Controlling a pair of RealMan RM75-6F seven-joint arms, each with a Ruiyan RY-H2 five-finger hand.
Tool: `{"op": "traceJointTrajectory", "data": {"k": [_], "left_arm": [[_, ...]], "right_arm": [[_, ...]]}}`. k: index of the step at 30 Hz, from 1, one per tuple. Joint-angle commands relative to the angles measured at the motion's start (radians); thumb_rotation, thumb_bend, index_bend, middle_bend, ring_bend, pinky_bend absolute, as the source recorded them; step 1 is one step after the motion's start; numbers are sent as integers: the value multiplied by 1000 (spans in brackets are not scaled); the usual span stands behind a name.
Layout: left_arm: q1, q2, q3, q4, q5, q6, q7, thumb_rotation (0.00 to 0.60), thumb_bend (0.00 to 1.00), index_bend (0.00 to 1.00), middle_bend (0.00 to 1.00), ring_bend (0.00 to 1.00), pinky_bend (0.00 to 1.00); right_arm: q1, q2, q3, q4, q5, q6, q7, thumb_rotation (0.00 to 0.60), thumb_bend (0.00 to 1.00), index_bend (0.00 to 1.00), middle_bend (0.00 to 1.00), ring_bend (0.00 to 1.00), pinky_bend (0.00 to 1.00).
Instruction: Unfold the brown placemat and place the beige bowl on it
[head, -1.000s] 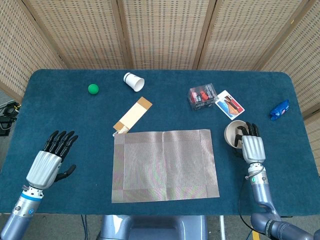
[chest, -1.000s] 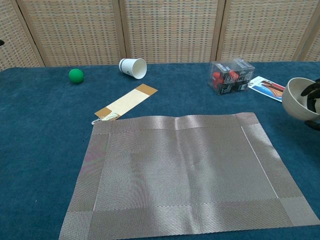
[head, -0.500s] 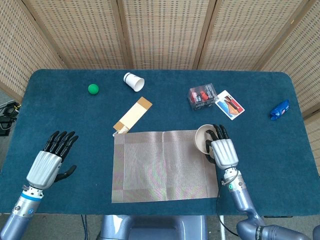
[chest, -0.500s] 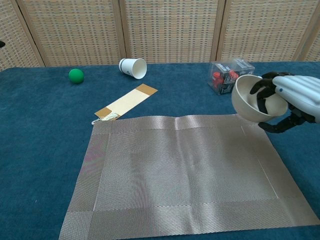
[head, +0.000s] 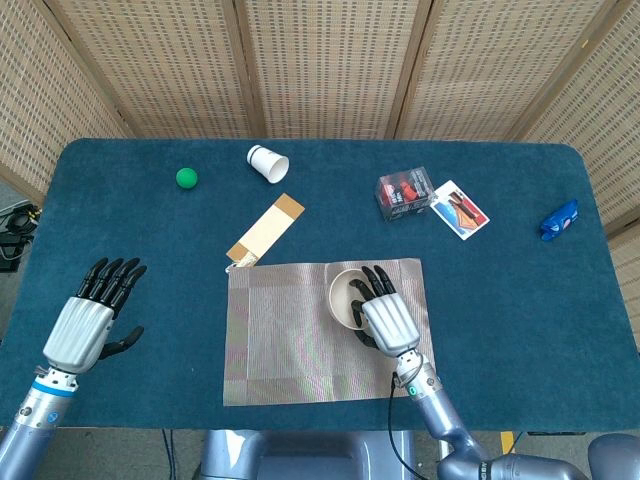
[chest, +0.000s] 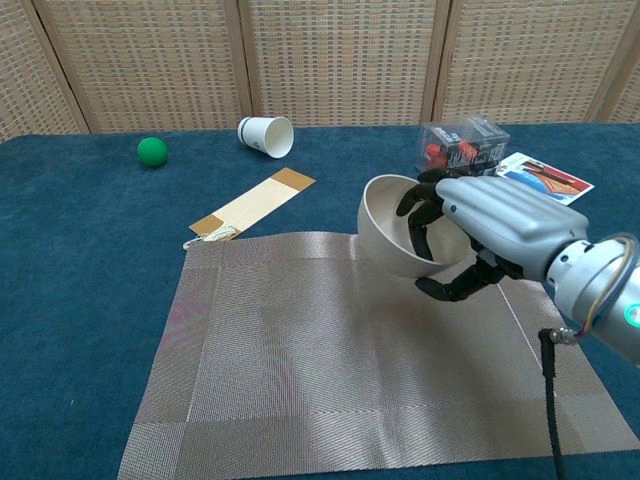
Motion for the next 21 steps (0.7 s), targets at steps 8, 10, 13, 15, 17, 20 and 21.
{"op": "traceJointTrajectory", "data": {"k": [8, 10, 13, 15, 17, 20, 21], "left_arm": [[-1, 25, -1, -31, -32, -33, 36, 600, 258, 0, 0, 0, 0], [-1, 29, 0, -42, -42, -43, 51, 600, 258, 0, 0, 0, 0], [-2, 31, -1, -51, -47, -50, 61, 600, 259, 0, 0, 0, 0], [-2, 32, -3, -54, -48, -49, 66, 600, 258, 0, 0, 0, 0], [-2, 32, -5, -57, -50, -48, 67, 600, 258, 0, 0, 0, 0], [-1, 32, -8, -57, -57, -49, 69, 600, 259, 0, 0, 0, 0], [-1, 32, -9, -57, -58, -50, 69, 600, 259, 0, 0, 0, 0]], "right_arm": [[-36, -18, -64, 25, -56, 35, 70, 600, 500, 702, 290, 96, 50], [-45, -21, -74, 34, -65, 42, 92, 600, 500, 700, 289, 96, 50], [-53, -28, -83, 49, -70, 41, 110, 600, 492, 693, 283, 96, 48], [-55, -31, -86, 54, -73, 40, 117, 600, 470, 685, 277, 95, 46], [-56, -33, -88, 56, -77, 38, 127, 600, 417, 658, 262, 94, 37], [-56, -31, -87, 55, -79, 32, 133, 600, 333, 589, 233, 84, 26], [-57, -30, -86, 54, -78, 31, 133, 600, 312, 568, 224, 79, 23]]}}
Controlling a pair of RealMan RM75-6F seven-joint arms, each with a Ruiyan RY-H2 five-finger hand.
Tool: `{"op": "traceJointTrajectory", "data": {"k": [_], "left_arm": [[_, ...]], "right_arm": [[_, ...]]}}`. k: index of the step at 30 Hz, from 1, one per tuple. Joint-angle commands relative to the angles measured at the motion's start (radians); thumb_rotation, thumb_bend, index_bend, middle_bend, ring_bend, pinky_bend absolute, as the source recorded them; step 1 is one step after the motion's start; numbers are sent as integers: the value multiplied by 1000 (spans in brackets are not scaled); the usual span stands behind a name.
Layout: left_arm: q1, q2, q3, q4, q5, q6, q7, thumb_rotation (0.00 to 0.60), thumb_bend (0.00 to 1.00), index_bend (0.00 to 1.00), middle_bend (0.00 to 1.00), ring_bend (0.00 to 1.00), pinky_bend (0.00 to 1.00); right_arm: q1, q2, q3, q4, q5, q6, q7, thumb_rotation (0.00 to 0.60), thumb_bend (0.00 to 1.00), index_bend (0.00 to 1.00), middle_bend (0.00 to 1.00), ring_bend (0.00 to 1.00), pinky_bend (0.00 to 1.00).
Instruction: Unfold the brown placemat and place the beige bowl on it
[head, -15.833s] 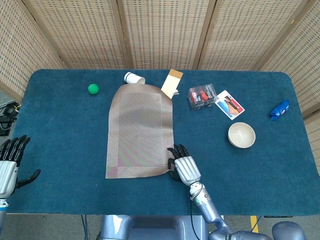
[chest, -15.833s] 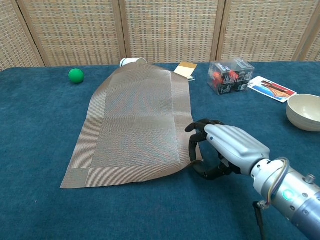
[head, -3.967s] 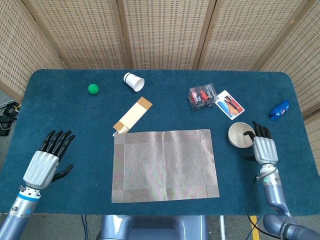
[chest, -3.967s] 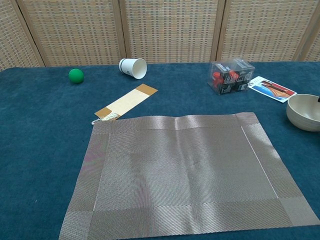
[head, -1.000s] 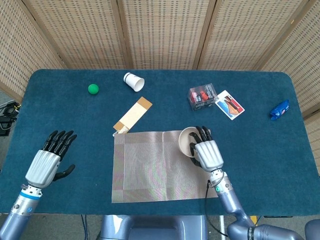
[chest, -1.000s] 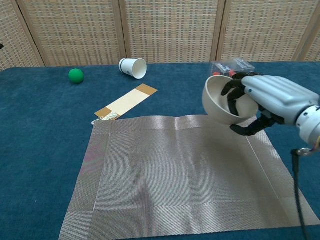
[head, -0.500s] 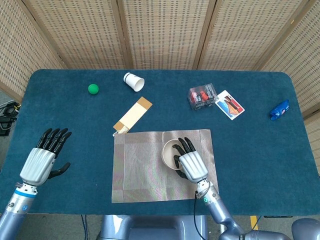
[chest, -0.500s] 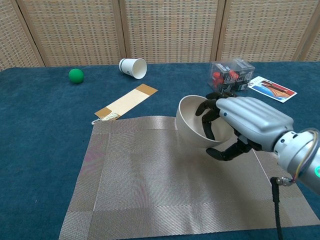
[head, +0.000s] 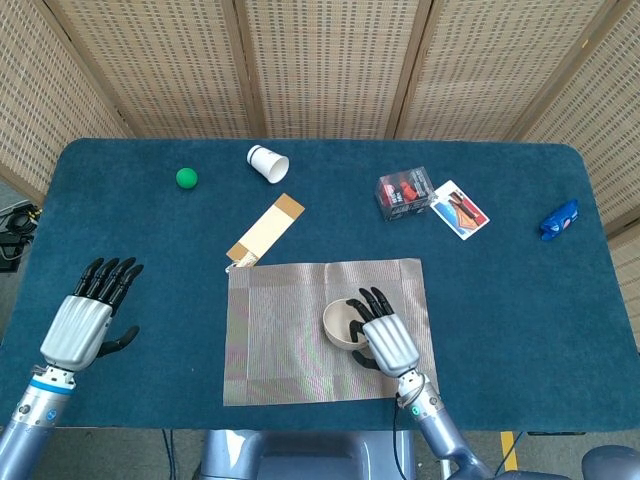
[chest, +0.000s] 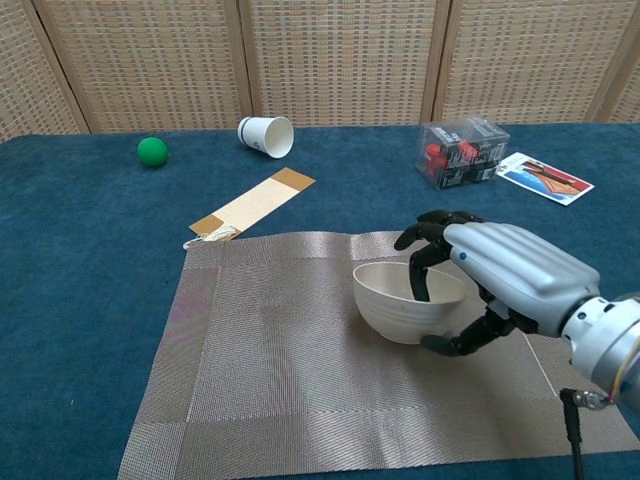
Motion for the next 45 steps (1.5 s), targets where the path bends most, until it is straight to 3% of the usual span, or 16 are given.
{"op": "traceJointTrajectory", "data": {"k": [1, 7, 14, 24, 28, 32, 40, 45], "left_arm": [[0, 0, -1, 1, -3, -2, 1, 600, 259, 0, 0, 0, 0], [1, 1, -4, 3, -9, -2, -1, 600, 259, 0, 0, 0, 0], [3, 1, -5, 6, -12, -1, -1, 600, 259, 0, 0, 0, 0], [7, -3, -7, 7, -3, 13, 1, 600, 258, 0, 0, 0, 0], [12, -6, -5, 10, -2, 17, 11, 600, 258, 0, 0, 0, 0], [30, -8, -1, 20, -6, 40, 7, 600, 258, 0, 0, 0, 0], [70, -10, 19, 52, -13, 73, -13, 600, 258, 0, 0, 0, 0], [102, -15, 27, 91, -16, 110, -45, 600, 256, 0, 0, 0, 0]], "right_arm": [[0, 2, 1, -1, 0, -2, 0, 600, 289, 541, 210, 70, 18], [-8, 23, 5, -3, 1, 3, -22, 600, 235, 443, 144, 31, 0], [-32, 83, 24, -18, -3, 57, -71, 600, 232, 429, 123, 16, 0], [-98, 228, 64, -20, 32, 126, 42, 600, 232, 417, 109, 14, 0], [-150, 318, 76, -17, 41, 178, 143, 600, 233, 389, 77, 4, 0], [-201, 396, 56, 38, 12, 220, 262, 600, 225, 308, 14, 0, 0], [-263, 444, 23, 111, 7, 248, 322, 600, 152, 86, 0, 0, 0], [-296, 466, 14, 122, 10, 266, 343, 600, 145, 59, 0, 0, 0]]}}
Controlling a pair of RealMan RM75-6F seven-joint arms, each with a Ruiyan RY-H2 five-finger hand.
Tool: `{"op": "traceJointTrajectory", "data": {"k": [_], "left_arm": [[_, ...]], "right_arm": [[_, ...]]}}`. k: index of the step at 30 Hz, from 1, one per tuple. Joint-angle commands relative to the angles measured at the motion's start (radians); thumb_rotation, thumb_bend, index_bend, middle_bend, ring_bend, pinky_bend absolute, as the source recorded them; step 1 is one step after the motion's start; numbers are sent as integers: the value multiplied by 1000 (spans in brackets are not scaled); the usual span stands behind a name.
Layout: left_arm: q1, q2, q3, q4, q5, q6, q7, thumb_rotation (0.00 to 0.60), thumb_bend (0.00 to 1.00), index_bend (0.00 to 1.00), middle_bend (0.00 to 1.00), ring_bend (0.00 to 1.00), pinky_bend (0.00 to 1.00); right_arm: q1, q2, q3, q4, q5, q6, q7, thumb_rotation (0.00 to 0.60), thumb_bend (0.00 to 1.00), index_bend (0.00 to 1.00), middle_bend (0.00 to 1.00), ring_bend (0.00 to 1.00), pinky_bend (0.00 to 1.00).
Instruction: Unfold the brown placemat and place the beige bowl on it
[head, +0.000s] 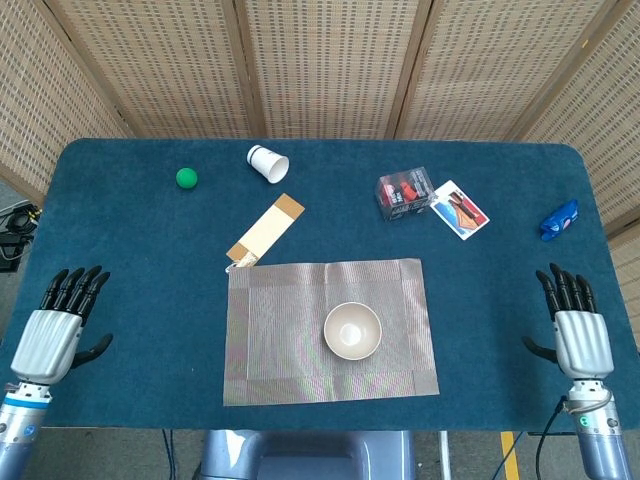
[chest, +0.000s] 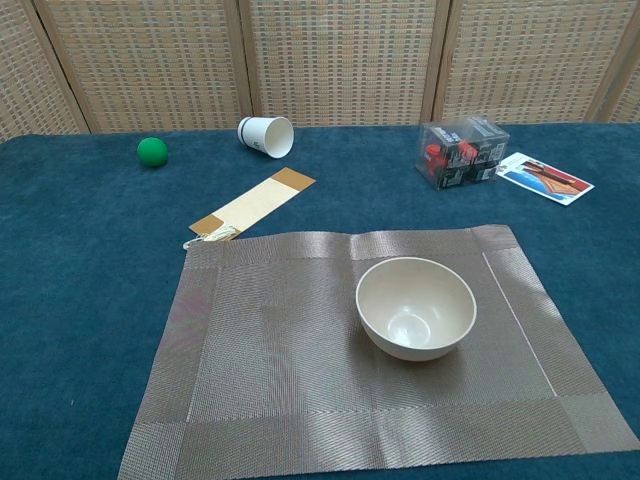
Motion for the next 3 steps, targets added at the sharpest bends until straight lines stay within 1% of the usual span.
{"op": "traceJointTrajectory", "data": {"k": [1, 3], "left_arm": [[18, -3, 3, 26, -4, 21, -18, 600, 255, 0, 0, 0, 0], [25, -3, -2, 40, -8, 34, -33, 600, 256, 0, 0, 0, 0]], "right_arm": [[-14, 15, -1, -5, -2, 14, 27, 600, 144, 59, 0, 0, 0], [-20, 32, 4, -27, -16, 28, 68, 600, 144, 59, 0, 0, 0]]}}
